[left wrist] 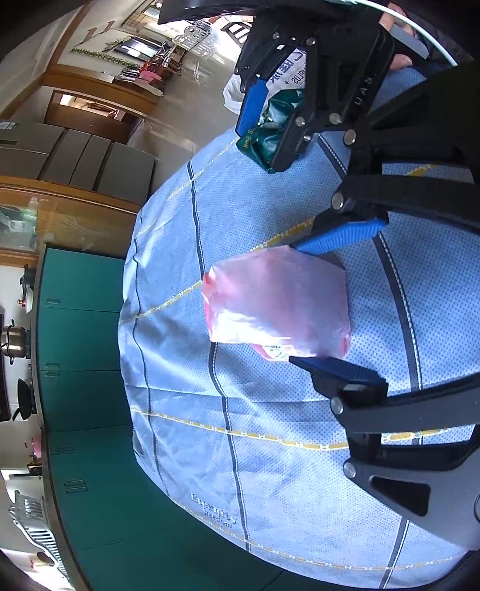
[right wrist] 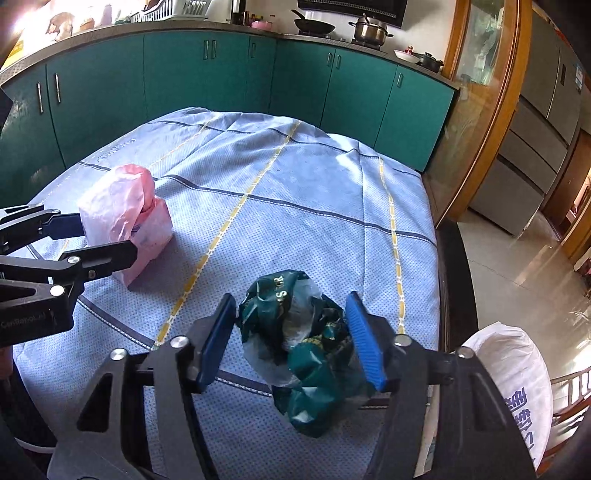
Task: Collect trash
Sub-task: 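Lift the pink bag with the left tool while the right tool lifts the green wrapper, then drop the pink bag with the left tool while the right tool drops the green wrapper into the wastebasket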
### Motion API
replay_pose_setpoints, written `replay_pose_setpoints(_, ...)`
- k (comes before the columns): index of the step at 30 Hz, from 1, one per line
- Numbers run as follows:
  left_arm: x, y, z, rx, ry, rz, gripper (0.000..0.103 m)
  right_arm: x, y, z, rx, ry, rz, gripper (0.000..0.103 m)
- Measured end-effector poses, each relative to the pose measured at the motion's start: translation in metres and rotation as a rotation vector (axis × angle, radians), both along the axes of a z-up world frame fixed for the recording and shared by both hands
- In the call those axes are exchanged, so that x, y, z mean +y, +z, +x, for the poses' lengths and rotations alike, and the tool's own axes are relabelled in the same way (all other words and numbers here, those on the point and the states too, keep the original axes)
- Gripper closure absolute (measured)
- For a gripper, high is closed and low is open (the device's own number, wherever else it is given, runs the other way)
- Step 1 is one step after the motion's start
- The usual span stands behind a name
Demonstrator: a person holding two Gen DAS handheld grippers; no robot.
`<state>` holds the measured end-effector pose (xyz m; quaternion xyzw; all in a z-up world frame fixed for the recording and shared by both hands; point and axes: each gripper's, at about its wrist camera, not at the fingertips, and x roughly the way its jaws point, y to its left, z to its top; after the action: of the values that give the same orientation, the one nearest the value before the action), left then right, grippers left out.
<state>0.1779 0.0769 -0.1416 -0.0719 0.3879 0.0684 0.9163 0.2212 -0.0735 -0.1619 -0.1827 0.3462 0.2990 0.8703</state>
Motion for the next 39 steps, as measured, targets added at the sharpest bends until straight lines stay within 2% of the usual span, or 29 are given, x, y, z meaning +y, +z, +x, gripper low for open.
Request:
replay_pose_setpoints(1, 0.0, 0.002, -0.002, -0.01, 0.003, 0.007, 0.05, -0.001, 0.0, 0.0, 0.003, -0.001, 0.005, 0.052)
replay_pose_setpoints(8, -0.009, 0.025, -0.017, -0.096, 0.016, 0.042, 0.051, -0.013, 0.011, -0.004, -0.021, -0.018, 0.045, 0.053)
replay_pose_setpoints(13, -0.025, 0.046, -0.024, -0.162, -0.007, 0.068, 0.051, -0.048, 0.029, -0.007, -0.083, -0.079, 0.113, 0.053)
replay_pose_setpoints(16, -0.04, 0.058, -0.02, -0.201, -0.043, 0.043, 0.051, -0.086, 0.042, -0.008, -0.132, -0.155, 0.174, 0.053)
replay_pose_setpoints(20, -0.067, 0.067, -0.007, -0.231, -0.106, -0.063, 0.051, -0.152, 0.052, -0.011, -0.204, -0.305, 0.24, 0.053)
replay_pose_setpoints(23, -0.101, 0.07, 0.009, -0.25, -0.171, -0.103, 0.051, -0.199, 0.051, -0.014, -0.227, -0.417, 0.265, 0.053)
replay_pose_setpoints(26, -0.133, 0.068, 0.028, -0.246, -0.246, -0.156, 0.051, -0.237, 0.044, -0.019, -0.247, -0.533, 0.244, 0.053)
replay_pose_setpoints(30, -0.179, 0.059, 0.056, -0.211, -0.337, -0.188, 0.052, -0.268, 0.035, -0.024, -0.244, -0.623, 0.232, 0.053)
replay_pose_setpoints(36, -0.244, 0.034, 0.087, -0.139, -0.459, -0.197, 0.051, -0.287, 0.021, -0.012, -0.202, -0.712, 0.165, 0.053)
replay_pose_setpoints(39, -0.26, 0.023, 0.091, -0.113, -0.497, -0.184, 0.045, -0.289, 0.016, -0.006, -0.187, -0.725, 0.143, 0.053)
